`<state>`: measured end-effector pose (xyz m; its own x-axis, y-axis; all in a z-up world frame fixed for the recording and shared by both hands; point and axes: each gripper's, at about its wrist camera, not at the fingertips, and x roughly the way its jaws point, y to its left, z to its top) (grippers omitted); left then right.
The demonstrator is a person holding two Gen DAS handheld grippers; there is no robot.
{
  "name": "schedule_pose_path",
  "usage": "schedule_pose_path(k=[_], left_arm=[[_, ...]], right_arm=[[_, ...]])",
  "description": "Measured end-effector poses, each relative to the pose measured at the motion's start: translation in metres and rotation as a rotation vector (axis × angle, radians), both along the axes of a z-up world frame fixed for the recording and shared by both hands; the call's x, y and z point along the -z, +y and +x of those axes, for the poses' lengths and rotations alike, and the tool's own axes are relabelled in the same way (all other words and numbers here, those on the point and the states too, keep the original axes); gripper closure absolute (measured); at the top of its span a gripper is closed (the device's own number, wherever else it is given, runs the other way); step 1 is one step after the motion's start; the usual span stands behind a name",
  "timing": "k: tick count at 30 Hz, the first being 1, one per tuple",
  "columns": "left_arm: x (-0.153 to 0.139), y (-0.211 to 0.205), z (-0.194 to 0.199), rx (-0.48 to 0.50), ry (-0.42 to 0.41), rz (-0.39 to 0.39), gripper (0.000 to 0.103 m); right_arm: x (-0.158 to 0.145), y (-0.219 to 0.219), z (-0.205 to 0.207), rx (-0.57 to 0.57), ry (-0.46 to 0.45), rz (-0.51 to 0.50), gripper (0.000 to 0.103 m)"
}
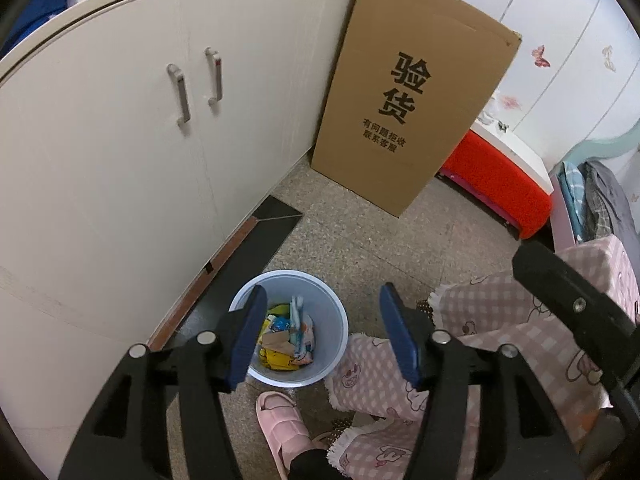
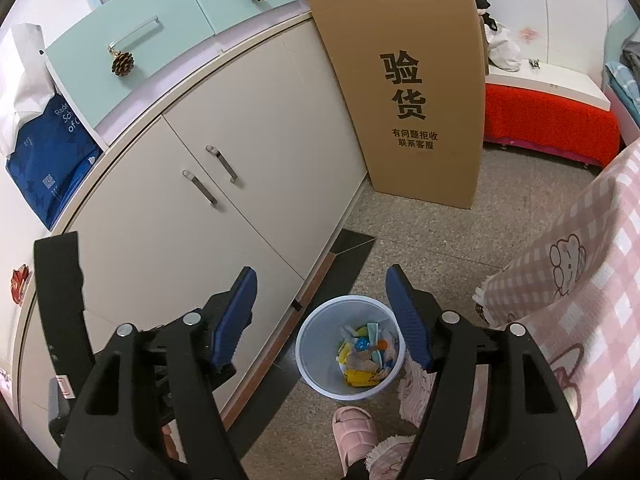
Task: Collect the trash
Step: 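Open the right gripper to drop the cloth while the left drops the pen, then move both grippers back over the table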
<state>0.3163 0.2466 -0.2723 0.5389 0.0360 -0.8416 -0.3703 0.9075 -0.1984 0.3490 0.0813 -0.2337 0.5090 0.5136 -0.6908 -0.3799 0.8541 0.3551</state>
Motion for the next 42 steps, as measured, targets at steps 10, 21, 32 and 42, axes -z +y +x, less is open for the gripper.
schedule_pose_path(k=[10, 21, 32, 42], left_arm=[[-0.039, -0.004, -0.024, -0.034, -0.060, -0.003, 0.045], [-0.122, -0.104, -0.064, 0.164, -0.210, 0.048, 0.041], [-0.142, -0.280, -0.078, 0.488, -0.236, 0.090, 0.038], [-0.116, -0.406, -0.063, 0.731, -0.191, 0.140, 0.038]], right_arm=[[-0.028, -0.008, -0.015, -0.007, -0.017, 0.049, 0.036], [-0.094, -0.121, -0.074, 0.161, -0.108, 0.078, 0.034], [-0.108, -0.304, -0.124, 0.460, -0.161, 0.051, 0.032], [-0.080, -0.434, -0.160, 0.722, -0.134, 0.059, 0.032]])
